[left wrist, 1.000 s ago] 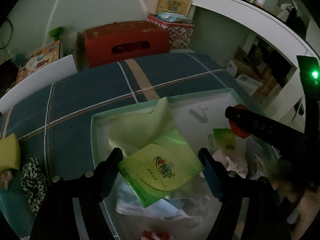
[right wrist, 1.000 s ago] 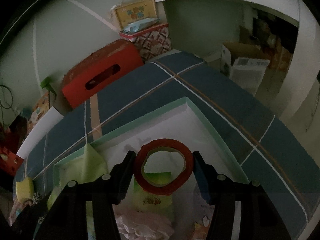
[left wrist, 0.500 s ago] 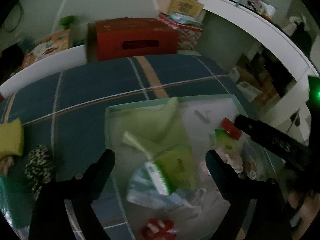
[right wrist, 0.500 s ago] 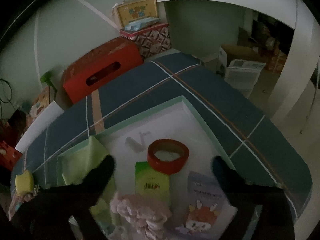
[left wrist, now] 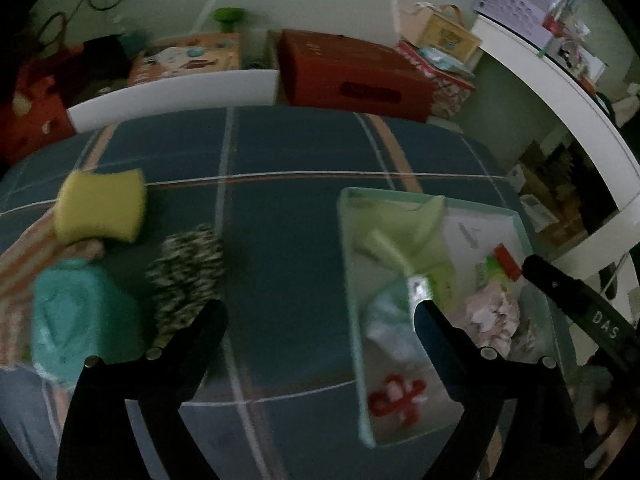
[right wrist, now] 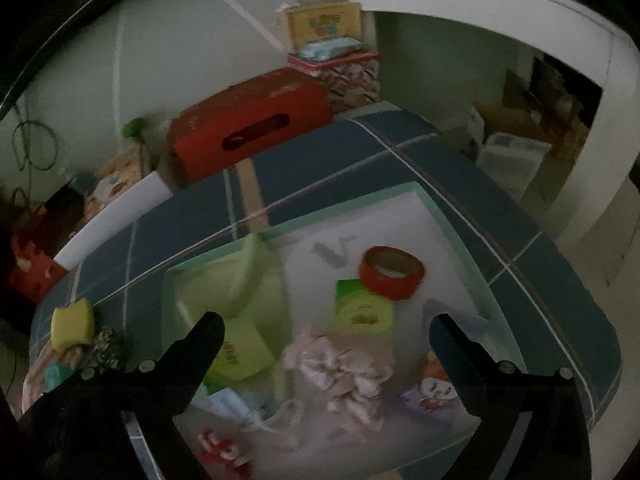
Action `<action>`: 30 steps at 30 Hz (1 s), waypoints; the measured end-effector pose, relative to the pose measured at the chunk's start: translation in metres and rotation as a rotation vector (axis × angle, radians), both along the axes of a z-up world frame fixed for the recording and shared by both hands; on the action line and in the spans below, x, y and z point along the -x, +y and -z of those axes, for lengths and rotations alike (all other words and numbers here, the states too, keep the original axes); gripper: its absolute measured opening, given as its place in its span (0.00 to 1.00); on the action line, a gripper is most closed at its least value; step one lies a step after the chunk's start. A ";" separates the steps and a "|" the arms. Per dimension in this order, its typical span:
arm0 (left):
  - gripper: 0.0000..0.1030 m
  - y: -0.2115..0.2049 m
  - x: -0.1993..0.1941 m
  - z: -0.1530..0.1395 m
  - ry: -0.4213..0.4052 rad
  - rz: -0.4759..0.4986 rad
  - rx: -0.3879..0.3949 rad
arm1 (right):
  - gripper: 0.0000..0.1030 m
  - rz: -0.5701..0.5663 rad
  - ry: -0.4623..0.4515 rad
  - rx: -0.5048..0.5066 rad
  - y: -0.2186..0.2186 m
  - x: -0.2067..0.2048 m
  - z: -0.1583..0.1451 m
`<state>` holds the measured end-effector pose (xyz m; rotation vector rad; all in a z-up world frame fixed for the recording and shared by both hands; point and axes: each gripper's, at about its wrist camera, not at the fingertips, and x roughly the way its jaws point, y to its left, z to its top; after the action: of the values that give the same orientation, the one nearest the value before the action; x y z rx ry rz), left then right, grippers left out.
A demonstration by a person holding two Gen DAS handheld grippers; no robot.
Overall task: Organize soft objects
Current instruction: 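Withdraw both grippers from the tray back toward the pile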
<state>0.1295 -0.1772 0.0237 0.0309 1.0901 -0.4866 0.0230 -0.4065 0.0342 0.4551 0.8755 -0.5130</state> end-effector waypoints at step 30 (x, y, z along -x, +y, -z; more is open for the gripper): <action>0.92 0.214 -0.017 -0.025 -0.010 -0.399 -0.031 | 1.00 -0.390 0.012 -0.036 0.168 -0.074 -0.006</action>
<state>0.1468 0.0366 0.0489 -0.1545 1.0616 -0.1100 0.0973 -0.2387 0.0403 0.3031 0.9580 -0.1426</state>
